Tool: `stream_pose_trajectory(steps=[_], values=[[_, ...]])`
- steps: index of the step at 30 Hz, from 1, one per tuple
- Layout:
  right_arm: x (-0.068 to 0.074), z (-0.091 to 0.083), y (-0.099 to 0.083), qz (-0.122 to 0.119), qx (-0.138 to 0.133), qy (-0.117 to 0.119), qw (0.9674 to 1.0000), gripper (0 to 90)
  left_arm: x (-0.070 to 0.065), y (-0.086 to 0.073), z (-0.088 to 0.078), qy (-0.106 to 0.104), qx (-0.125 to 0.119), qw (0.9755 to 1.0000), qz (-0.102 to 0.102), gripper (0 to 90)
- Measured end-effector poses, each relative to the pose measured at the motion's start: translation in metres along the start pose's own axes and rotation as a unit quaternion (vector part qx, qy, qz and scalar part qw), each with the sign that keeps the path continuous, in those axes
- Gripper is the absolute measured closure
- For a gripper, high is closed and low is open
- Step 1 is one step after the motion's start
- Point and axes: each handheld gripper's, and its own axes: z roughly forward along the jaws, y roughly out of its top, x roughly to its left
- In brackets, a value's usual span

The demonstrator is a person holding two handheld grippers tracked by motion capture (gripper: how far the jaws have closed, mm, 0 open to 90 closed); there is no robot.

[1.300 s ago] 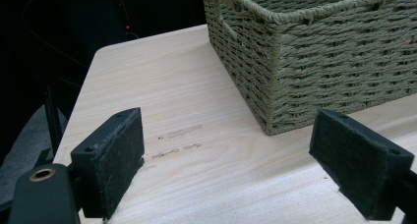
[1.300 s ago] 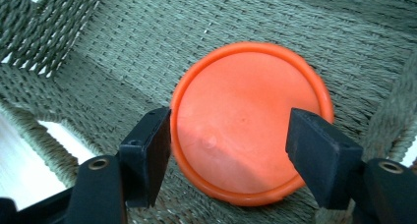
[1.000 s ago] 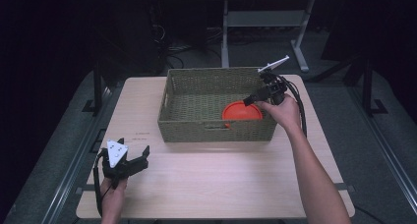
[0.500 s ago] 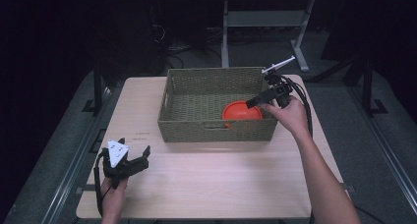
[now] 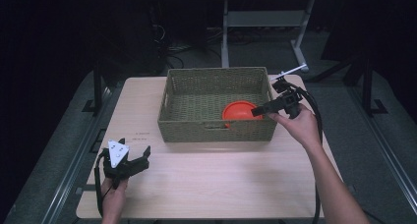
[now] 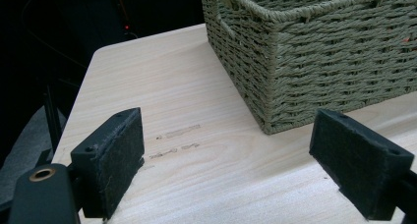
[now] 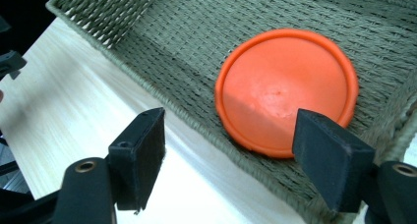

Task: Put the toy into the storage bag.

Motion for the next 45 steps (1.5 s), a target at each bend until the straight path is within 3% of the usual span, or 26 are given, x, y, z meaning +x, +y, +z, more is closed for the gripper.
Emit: stream_pose_trajectory(steps=[20,34,38,45], values=[[0.007,-0.020,-0.053,-0.017,-0.016,0.007,0.9997,25.7,0.000,0.000,0.000,0.002,0.000,1.0000,0.000,12.8],[0.008,-0.026,-0.099,-0.013,-0.028,0.015,0.9994,25.3,-0.001,0.000,0.000,0.001,0.000,1.0000,0.001,12.7],[0.009,-0.027,-0.118,-0.020,-0.036,0.001,0.9992,25.5,-0.001,0.000,0.000,0.001,-0.001,1.0000,0.001,12.7],[0.009,-0.028,-0.144,-0.022,-0.051,0.004,0.9985,25.6,-0.002,-0.001,0.000,0.000,-0.003,1.0000,-0.001,12.7]])
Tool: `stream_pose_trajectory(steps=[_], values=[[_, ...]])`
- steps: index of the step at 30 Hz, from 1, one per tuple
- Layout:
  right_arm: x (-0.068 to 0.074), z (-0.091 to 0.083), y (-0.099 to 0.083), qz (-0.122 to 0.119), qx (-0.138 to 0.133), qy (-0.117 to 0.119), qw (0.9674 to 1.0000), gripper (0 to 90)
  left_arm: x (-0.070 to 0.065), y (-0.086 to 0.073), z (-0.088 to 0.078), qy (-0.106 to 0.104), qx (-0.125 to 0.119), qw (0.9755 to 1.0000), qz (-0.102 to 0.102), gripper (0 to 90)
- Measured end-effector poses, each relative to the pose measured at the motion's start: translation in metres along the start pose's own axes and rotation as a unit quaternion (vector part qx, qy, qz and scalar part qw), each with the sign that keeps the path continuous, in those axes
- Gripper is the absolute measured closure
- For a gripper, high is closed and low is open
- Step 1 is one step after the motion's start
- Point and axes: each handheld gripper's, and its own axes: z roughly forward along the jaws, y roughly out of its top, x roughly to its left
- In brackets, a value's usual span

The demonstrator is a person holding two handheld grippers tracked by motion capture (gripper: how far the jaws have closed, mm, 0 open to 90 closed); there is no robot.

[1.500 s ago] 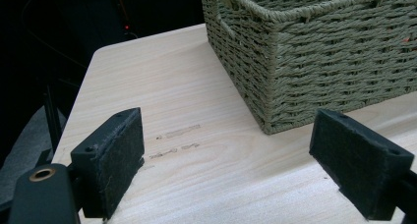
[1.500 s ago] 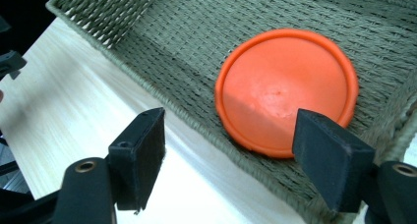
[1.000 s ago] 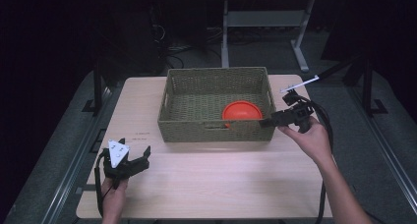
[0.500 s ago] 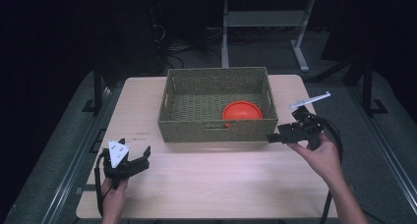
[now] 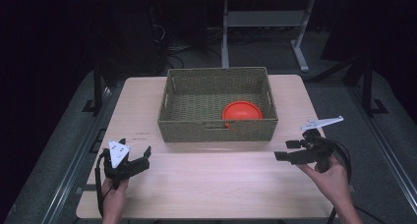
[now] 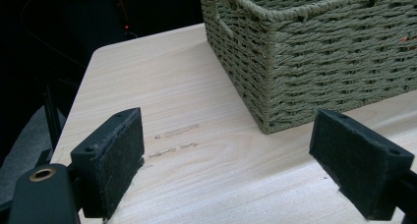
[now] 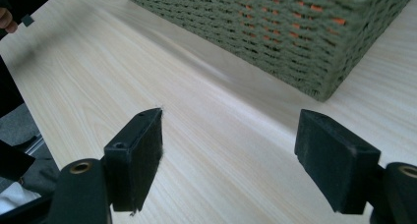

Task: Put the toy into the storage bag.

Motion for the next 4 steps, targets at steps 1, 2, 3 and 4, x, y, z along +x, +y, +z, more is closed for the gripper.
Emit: stream_pose_trajectory(steps=[1,2,3,4], values=[[0.000,0.000,0.000,0.000,0.000,0.000,1.0000,25.6,0.000,0.000,0.000,0.000,0.000,1.0000,0.001,12.7],[0.001,0.000,-0.004,-0.003,-0.002,-0.001,1.0000,25.5,0.000,0.000,0.000,0.000,0.001,1.0000,0.000,12.8],[0.002,0.001,-0.009,-0.005,-0.001,-0.002,1.0000,25.3,0.000,0.000,0.000,0.000,0.000,1.0000,0.000,12.7],[0.005,0.001,-0.017,-0.013,-0.004,-0.005,0.9999,23.8,0.000,0.000,0.000,-0.001,0.000,1.0000,0.001,12.8]])
